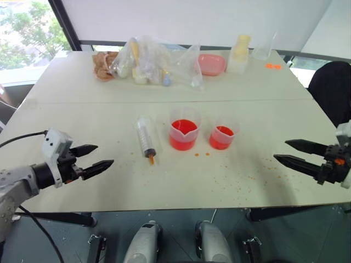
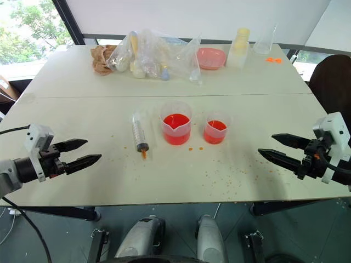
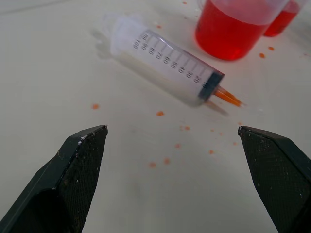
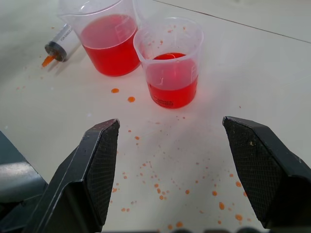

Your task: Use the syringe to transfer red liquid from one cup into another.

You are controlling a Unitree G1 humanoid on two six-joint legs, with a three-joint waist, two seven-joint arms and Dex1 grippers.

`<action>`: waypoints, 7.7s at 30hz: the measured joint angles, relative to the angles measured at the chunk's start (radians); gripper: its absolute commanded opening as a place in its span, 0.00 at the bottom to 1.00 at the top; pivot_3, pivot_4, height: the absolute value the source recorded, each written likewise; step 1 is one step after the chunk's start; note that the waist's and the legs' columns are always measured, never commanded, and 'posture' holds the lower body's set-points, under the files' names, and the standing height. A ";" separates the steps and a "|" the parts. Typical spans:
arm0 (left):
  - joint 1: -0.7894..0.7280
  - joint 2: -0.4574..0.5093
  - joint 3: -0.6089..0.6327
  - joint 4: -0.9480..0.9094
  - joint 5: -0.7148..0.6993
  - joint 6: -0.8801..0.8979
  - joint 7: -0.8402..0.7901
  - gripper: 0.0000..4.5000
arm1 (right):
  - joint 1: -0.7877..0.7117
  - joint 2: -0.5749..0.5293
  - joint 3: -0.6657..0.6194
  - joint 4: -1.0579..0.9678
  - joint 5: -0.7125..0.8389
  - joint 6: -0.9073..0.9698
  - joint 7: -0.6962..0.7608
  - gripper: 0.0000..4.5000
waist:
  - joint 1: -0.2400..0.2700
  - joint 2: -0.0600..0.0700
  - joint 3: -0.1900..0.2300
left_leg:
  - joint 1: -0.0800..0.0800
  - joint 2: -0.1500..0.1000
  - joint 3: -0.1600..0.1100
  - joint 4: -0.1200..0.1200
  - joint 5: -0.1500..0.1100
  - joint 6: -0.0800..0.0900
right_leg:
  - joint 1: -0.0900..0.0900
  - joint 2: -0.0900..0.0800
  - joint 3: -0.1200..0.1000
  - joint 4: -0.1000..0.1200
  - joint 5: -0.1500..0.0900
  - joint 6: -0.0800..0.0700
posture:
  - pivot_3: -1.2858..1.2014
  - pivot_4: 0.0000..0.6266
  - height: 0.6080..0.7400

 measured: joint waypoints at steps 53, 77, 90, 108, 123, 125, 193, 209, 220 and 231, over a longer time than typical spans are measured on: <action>-1.235 -0.200 -0.459 0.851 0.023 0.819 0.561 0.99 | -0.643 0.028 0.405 -0.101 0.031 -0.160 0.000 0.79 | -0.007 -0.002 0.001 | 0.001 -0.004 -0.003 -0.009 0.001 -0.001 | -0.002 0.000 -0.001 0.002 0.003 0.010 | 0.52 0.24 1.00; -1.317 -0.625 -0.217 1.108 0.218 0.820 1.025 0.50 | -0.496 0.013 0.522 -0.256 -0.052 -0.194 -0.010 0.79 | 0.001 -0.004 0.001 | 0.002 -0.007 -0.002 -0.008 0.003 -0.005 | -0.002 -0.001 0.000 0.004 0.003 0.010 | 0.52 0.24 1.00; -1.272 -0.607 -0.167 0.956 0.308 0.758 0.963 0.32 | -0.488 -0.028 0.507 -0.227 -0.090 -0.191 0.009 0.79 | -0.004 -0.005 0.002 | 0.000 -0.006 -0.002 -0.003 0.004 -0.005 | -0.003 0.000 0.000 0.005 0.004 0.009 | 0.52 0.24 1.00; -1.154 -0.704 -0.399 0.609 0.239 -0.172 0.174 0.32 | -0.850 0.070 0.489 0.246 -0.394 -0.434 -0.248 0.79 | -0.004 -0.003 0.002 | -0.001 -0.006 0.002 -0.001 0.003 -0.003 | -0.002 0.000 0.000 0.003 0.005 0.008 | 0.52 0.24 1.00; -1.047 -0.674 -0.521 0.572 0.311 -0.311 -0.013 0.32 | -0.938 0.193 0.591 0.273 -0.509 -0.546 -0.270 0.79 | -0.007 -0.003 0.001 | -0.001 -0.006 0.000 0.000 0.002 -0.002 | -0.002 0.000 0.000 0.004 0.005 0.008 | 0.52 0.24 1.00; -1.022 -0.667 -0.521 0.542 0.314 -0.314 -0.024 0.32 | -0.938 0.204 0.597 0.274 -0.512 -0.548 -0.269 0.79 | -0.006 -0.003 0.001 | -0.001 -0.005 0.000 0.000 0.002 -0.002 | -0.002 0.000 0.000 0.004 0.005 0.008 | 0.52 0.24 1.00; -0.907 -0.669 -0.586 0.612 0.452 -0.457 -0.026 0.32 | -0.948 0.305 0.640 0.325 -0.534 -0.558 -0.189 0.99 | -0.004 -0.002 0.001 | -0.001 -0.006 -0.001 0.000 0.002 -0.002 | -0.002 0.001 0.000 0.005 0.005 0.008 | 0.52 0.24 1.00; -1.090 -0.672 -0.426 0.617 0.295 -0.322 0.018 0.32 | -0.578 0.227 0.220 0.091 -0.314 -0.281 -0.328 0.99 | -0.001 -0.003 0.001 | 0.000 -0.004 -0.001 0.001 0.002 -0.001 | -0.001 0.001 0.000 0.004 0.005 0.008 | 0.52 0.24 1.00; -1.273 -0.910 -0.484 0.921 0.332 -0.532 -0.051 0.32 | -0.635 0.089 0.189 0.199 -0.397 -0.412 -0.339 0.99 | -0.003 -0.001 0.001 | 0.000 -0.006 0.003 0.001 0.001 0.000 | 0.001 0.001 0.000 0.003 0.004 0.009 | 0.52 0.24 1.00; -1.250 -0.958 -0.519 1.060 0.407 -0.627 -0.109 0.32 | -0.685 0.077 0.231 0.153 -0.384 -0.422 -0.346 0.99 | 0.000 -0.001 0.001 | 0.000 -0.004 0.001 0.001 0.001 0.000 | 0.001 0.001 0.000 0.003 0.004 0.009 | 0.52 0.24 1.00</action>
